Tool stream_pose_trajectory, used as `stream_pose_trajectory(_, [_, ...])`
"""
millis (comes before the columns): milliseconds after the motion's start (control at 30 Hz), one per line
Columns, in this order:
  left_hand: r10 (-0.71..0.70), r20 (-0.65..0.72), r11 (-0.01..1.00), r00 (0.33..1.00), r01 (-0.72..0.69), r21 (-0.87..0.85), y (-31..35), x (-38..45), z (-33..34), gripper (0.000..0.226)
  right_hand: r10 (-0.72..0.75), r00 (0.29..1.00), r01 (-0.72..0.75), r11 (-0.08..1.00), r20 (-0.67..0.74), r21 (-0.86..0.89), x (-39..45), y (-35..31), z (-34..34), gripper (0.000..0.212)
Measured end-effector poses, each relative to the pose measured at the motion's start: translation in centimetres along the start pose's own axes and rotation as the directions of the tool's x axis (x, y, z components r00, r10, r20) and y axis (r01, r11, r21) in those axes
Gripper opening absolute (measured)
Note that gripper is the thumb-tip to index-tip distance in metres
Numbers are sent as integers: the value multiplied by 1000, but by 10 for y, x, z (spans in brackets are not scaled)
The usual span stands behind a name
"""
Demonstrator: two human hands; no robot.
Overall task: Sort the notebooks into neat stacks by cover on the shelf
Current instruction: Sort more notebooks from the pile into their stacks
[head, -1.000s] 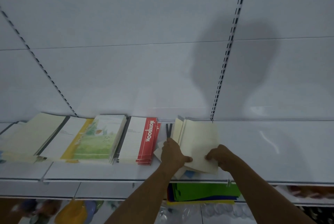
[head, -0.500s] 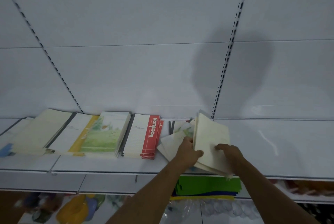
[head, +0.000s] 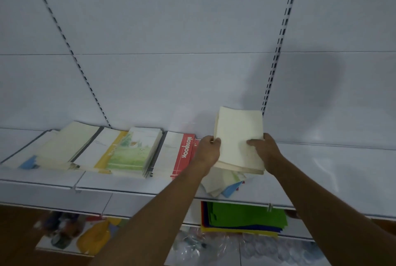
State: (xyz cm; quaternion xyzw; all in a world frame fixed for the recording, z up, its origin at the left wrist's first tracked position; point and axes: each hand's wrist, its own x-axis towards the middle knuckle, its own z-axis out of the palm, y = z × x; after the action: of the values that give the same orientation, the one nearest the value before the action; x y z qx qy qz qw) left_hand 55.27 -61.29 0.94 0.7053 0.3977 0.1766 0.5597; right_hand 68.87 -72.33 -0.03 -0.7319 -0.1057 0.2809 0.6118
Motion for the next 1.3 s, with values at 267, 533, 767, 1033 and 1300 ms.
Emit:
stream_pose_trajectory(267, [-42, -256, 997, 966, 58, 52, -36, -36, -84, 28, -145, 951, 182, 977, 273, -115, -18, 2, 104, 52])
stream_pose_trajectory(533, [-133, -562, 991, 816, 115, -68, -90, -100, -226, 27, -183, 818, 333, 924, 545, -190, -106, -15, 261, 48])
stream_pose_trajectory(767, [-257, -750, 966, 610, 162, -200, -144, -182, -372, 17, -199, 637, 478, 860, 745, -178, -218, -16, 416, 52])
stream_pose_trajectory(1033, [-309, -848, 951, 431, 146, -272, -209, -272, -490, 16, -178, 437, 593, 794, 882, -133, -332, -1, 559, 60])
stream_pose_trajectory(1300, [-351, -885, 935, 306, 164, -314, -248, -289, -574, 5, -104, 320, 624, 771, 942, -127, -377, 11, 674, 50])
